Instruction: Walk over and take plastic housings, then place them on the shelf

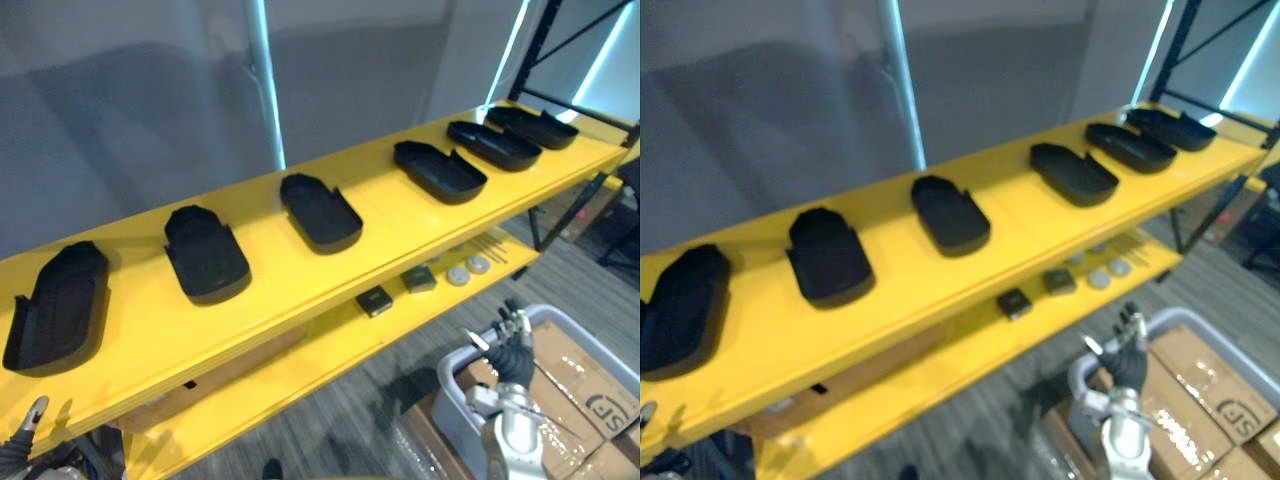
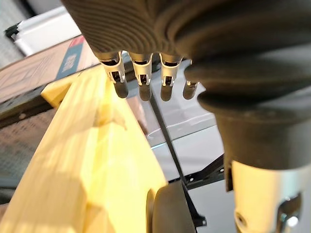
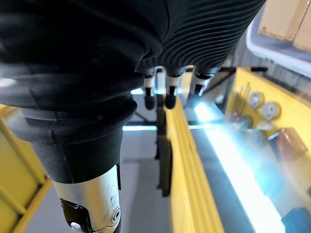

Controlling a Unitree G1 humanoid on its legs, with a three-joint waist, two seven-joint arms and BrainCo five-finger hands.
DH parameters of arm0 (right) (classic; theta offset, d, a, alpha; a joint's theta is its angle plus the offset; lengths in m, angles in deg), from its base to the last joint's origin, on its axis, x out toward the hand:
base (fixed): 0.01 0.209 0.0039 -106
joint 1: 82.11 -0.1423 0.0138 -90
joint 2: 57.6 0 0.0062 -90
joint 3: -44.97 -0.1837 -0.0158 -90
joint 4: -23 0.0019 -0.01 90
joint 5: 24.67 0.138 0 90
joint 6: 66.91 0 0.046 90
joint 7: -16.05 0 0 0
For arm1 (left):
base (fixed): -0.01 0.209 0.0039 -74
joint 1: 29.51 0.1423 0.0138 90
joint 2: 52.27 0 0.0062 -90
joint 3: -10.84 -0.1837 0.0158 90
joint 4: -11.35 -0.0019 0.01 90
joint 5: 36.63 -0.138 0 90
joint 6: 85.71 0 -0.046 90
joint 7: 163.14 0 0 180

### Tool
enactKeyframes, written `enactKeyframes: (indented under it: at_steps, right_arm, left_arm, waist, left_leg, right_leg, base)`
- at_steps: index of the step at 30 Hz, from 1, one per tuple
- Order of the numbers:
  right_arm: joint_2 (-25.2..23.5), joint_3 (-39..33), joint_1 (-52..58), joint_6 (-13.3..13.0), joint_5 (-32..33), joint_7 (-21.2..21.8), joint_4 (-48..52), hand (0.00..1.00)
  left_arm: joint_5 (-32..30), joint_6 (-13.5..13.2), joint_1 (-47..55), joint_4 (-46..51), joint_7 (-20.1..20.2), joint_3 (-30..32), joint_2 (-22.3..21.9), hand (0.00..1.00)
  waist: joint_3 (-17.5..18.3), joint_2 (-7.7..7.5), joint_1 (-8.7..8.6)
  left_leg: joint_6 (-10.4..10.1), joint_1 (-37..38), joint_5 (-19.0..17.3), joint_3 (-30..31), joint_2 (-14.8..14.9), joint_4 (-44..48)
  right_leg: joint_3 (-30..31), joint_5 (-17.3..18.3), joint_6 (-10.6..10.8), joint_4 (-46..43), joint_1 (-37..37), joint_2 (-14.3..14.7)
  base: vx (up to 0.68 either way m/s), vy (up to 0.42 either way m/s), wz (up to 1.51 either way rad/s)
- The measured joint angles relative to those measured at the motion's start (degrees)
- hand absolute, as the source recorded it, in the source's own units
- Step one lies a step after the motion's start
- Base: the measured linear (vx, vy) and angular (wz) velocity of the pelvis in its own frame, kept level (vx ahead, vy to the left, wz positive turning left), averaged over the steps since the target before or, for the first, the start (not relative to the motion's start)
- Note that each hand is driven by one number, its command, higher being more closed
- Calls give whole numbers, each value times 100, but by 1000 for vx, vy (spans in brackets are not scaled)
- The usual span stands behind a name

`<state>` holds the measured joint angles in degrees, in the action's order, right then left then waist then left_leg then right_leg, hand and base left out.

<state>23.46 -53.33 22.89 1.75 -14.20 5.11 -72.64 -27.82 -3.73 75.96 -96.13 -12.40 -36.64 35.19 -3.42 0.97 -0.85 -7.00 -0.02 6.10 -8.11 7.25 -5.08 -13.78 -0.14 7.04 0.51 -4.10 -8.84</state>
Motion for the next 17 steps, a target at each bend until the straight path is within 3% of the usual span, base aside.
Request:
enactKeyframes:
  at_steps: [4,7,11,17]
  right_arm:
    - [24,-2,1,-1,-17,-11,0,0]
    - [22,-4,2,-6,-65,-21,1,0]
    - [-84,-5,80,-25,-197,-65,1,0]
    - [-229,149,204,-39,-346,-290,0,0]
  left_arm:
    - [54,-407,-92,159,305,-78,91,0]
    - [21,-676,-82,591,216,-121,59,0]
    - [0,-1266,-8,1193,-552,-116,-350,0]
    - [-316,-1291,325,1270,-1870,-32,-808,0]
  waist:
    - [-13,-8,-2]
    - [-111,-41,-1]
    - [-137,-46,-1]
    - [-163,-46,8]
  left_leg:
    - [5,0,-9,-14,-7,0]
    - [5,5,-10,-15,-5,0]
    - [8,9,-11,-23,-21,0]
    - [2,140,-60,-26,-10,-1]
  right_leg:
    - [10,0,0,11,4,0]
    - [12,-1,0,11,-1,1]
    - [12,-37,46,7,-17,-10]
    - [-14,-15,34,18,-165,-8]
  base:
    - [0,0,0]
    - [0,0,0]
    - [0,0,0]
    - [0,0,0]
